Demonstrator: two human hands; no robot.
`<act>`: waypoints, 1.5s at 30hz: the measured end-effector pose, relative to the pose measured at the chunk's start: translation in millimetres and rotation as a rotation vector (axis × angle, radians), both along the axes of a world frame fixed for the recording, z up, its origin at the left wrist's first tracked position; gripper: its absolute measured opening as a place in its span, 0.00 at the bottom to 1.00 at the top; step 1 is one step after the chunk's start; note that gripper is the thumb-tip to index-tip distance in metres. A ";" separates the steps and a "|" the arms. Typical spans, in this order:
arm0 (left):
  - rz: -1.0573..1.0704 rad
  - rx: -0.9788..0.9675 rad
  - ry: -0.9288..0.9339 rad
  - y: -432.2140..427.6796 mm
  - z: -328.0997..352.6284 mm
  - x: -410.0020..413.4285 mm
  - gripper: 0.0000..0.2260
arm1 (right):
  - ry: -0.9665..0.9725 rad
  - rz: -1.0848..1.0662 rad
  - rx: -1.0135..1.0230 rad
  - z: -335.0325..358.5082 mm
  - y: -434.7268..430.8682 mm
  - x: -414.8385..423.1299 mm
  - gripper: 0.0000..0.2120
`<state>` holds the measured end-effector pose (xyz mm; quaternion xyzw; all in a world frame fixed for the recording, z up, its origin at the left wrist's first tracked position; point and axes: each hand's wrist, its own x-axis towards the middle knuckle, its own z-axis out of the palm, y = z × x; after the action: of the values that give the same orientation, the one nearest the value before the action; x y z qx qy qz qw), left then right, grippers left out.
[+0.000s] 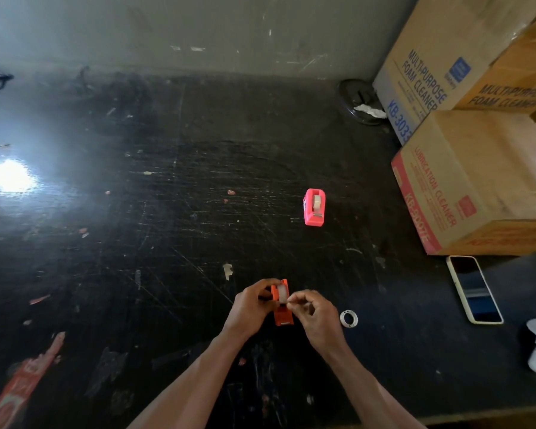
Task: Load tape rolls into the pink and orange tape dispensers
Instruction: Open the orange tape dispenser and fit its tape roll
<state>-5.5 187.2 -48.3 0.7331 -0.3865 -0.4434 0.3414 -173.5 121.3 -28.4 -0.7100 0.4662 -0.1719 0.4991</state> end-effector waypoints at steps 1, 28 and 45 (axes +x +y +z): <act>0.003 0.002 -0.001 0.1 -0.7 -0.2 0.21 | 0.008 0.002 -0.008 -1.3 1.4 -1.4 0.10; 0.001 0.012 0.029 1.6 -6.1 0.7 0.23 | 0.104 0.174 -0.206 -32.5 16.6 -24.3 0.08; 0.000 0.028 0.032 1.0 -5.2 1.8 0.23 | 0.212 0.544 -0.680 -38.9 10.4 -50.4 0.17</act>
<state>-3.7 188.2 -53.5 0.7307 -0.3746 -0.4605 0.3372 -223.9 131.7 -67.3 -0.9442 0.2281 -0.1040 0.2138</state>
